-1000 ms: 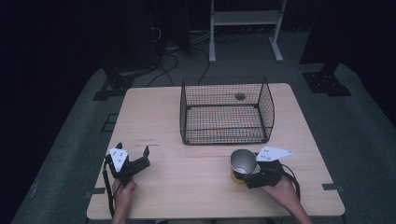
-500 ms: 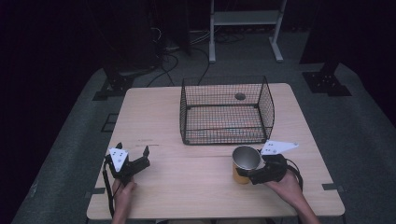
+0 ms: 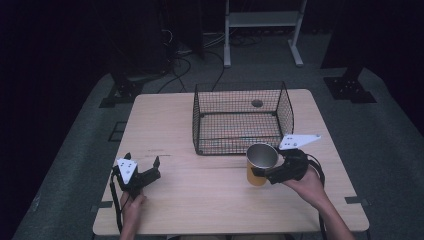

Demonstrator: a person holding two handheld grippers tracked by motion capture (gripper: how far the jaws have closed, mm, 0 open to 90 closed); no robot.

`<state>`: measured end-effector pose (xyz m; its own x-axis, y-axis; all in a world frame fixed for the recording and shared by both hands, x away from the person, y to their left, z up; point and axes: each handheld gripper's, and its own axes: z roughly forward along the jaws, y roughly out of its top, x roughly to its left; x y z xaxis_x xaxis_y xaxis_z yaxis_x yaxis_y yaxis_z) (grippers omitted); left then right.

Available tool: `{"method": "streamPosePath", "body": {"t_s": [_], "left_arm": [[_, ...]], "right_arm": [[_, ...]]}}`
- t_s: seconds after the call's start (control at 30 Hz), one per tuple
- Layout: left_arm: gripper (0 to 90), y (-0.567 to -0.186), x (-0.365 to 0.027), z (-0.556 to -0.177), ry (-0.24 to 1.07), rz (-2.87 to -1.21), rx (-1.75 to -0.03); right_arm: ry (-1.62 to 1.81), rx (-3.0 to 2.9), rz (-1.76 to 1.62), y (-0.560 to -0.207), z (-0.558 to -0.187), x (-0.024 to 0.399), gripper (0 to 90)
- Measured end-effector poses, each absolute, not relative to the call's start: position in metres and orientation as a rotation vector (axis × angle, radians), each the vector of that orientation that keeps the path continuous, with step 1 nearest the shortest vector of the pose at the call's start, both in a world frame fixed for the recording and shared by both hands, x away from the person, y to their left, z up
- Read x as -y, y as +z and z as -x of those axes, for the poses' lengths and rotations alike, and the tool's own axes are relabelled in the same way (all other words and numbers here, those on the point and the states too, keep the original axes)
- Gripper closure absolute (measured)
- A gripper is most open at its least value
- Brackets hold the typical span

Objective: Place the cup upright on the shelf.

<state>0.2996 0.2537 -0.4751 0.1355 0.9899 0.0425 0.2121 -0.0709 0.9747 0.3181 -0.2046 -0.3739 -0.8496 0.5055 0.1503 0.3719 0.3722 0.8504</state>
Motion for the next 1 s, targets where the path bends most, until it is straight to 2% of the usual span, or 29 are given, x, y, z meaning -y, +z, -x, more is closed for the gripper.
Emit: {"method": "streamPosePath", "body": {"t_s": [0.47, 1.0], "left_arm": [[0.8, -0.475, -0.254, -0.299, 1.041, -1.471, -1.240], [0.8, -0.475, -0.253, -0.299, 1.043, -1.470, -1.238]], "right_arm": [[1.507, -2.507, -0.762, -0.333, -0.349, 0.196, 12.9], [1.469, -2.511, -0.794, -0.307, -0.397, 0.184, 12.9]]}}
